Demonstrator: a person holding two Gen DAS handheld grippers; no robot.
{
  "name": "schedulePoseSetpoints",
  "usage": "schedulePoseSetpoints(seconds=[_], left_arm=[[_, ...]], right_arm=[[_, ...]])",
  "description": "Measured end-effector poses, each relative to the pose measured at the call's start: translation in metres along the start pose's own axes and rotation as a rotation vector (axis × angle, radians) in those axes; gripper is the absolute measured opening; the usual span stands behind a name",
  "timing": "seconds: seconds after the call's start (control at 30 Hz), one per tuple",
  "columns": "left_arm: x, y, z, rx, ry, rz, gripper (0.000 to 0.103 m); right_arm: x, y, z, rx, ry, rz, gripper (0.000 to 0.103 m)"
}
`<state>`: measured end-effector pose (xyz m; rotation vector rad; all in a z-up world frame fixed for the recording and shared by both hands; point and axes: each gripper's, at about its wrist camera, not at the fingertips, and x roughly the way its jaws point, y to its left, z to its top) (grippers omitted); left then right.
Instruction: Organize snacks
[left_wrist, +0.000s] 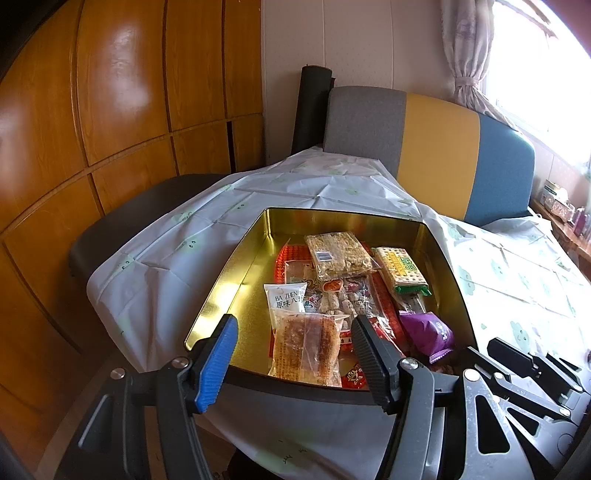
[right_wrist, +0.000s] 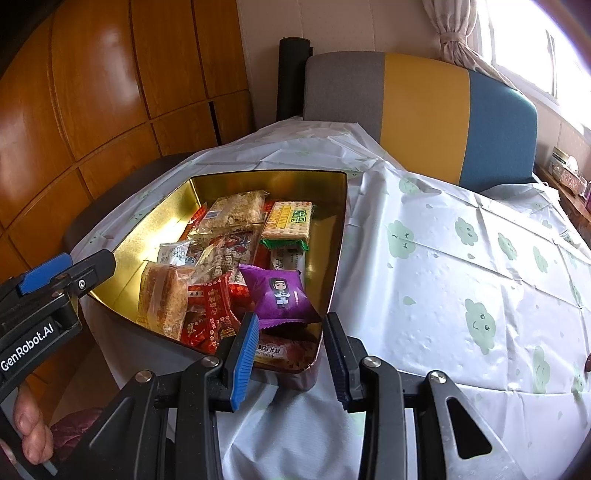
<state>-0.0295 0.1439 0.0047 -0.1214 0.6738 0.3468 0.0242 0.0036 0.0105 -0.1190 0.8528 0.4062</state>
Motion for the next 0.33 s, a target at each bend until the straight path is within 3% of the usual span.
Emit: schedulePoseSetpoints(seconds=[0.33], left_arm=[[0.0009,-0.0007,-0.0014,-0.007,-0.012,-0.013,0.065]], right_arm=[[-0.0001,-0.0068,-0.0033,0.011,0.000,-0.009,0.037]])
